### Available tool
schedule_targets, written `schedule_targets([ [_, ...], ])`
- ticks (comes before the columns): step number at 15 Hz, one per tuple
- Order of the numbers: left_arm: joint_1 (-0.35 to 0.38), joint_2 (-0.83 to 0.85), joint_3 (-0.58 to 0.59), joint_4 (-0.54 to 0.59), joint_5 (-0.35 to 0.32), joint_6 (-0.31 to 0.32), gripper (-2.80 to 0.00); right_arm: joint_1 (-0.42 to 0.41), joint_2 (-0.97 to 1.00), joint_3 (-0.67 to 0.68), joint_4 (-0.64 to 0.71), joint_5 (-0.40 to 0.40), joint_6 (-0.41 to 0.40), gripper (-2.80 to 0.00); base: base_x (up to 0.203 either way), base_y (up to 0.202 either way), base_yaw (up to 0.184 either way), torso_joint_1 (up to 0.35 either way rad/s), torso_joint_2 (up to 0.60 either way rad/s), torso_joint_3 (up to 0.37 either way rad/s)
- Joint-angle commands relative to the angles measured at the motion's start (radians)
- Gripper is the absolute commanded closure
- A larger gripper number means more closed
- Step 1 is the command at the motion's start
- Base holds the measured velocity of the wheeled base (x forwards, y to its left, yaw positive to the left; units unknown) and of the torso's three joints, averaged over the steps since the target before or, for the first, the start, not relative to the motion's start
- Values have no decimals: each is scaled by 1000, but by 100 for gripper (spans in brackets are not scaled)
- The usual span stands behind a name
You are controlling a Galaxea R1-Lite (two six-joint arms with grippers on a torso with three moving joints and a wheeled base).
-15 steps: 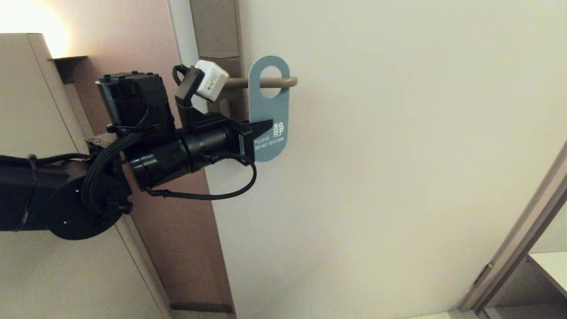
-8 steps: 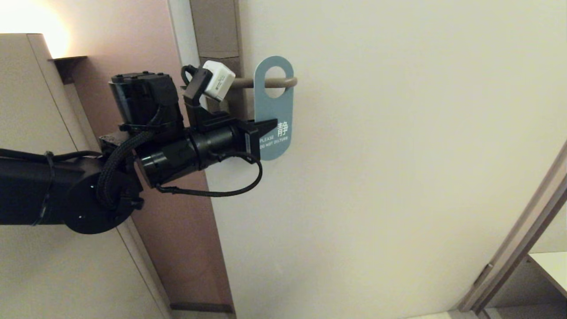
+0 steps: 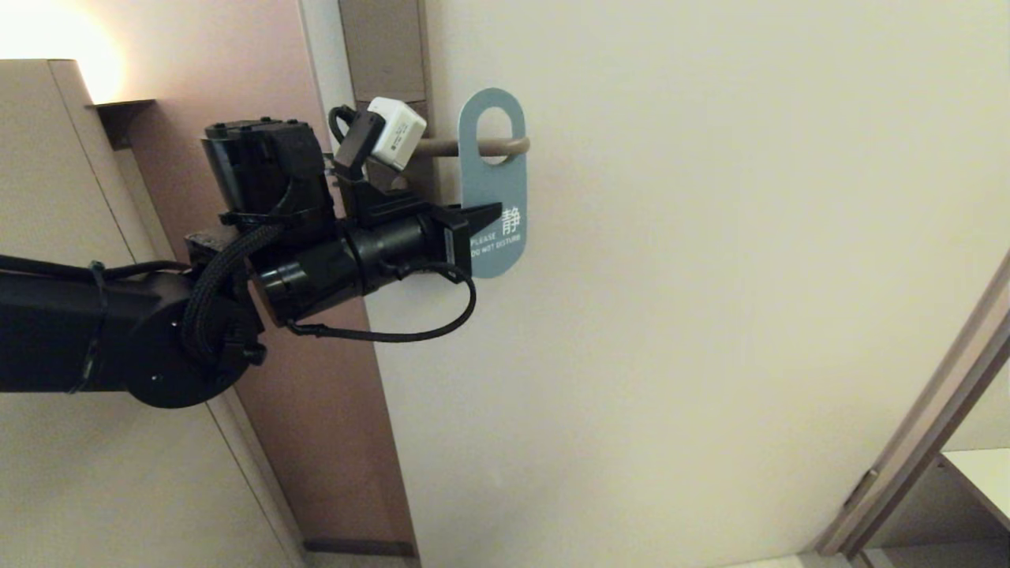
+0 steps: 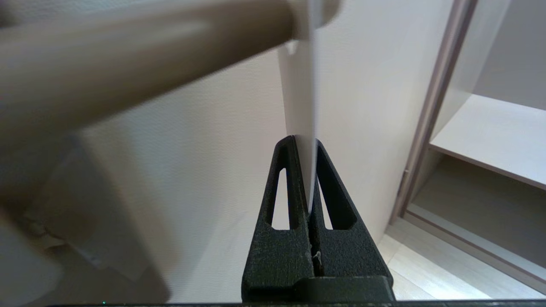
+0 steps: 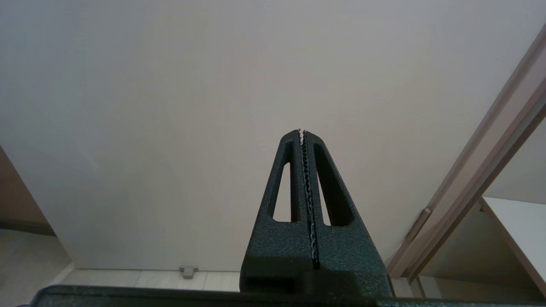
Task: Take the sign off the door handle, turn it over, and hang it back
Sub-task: Take down the sign
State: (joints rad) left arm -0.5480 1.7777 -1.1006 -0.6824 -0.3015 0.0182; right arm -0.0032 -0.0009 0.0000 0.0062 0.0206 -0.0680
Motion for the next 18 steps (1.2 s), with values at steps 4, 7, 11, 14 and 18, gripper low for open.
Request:
schedule_targets([
  [4, -17, 18, 1, -5, -2, 0, 0, 0, 1, 0, 0, 1, -1, 0, 0, 0, 0, 0, 0, 0],
  [7, -18, 25, 1, -5, -1, -1, 0, 0, 1, 0, 0, 1, 0, 0, 0, 0, 0, 0, 0, 0],
  [11, -35, 29, 1, -5, -1, -1, 0, 0, 1, 0, 0, 1, -1, 0, 0, 0, 0, 0, 0, 0],
  [14, -49, 29, 1, -5, -1, -1, 0, 0, 1, 0, 0, 1, -1, 0, 0, 0, 0, 0, 0, 0],
  [18, -52, 12, 5, -5, -1, 0, 0, 0, 1, 0, 0, 1, -1, 0, 0, 0, 0, 0, 0, 0],
])
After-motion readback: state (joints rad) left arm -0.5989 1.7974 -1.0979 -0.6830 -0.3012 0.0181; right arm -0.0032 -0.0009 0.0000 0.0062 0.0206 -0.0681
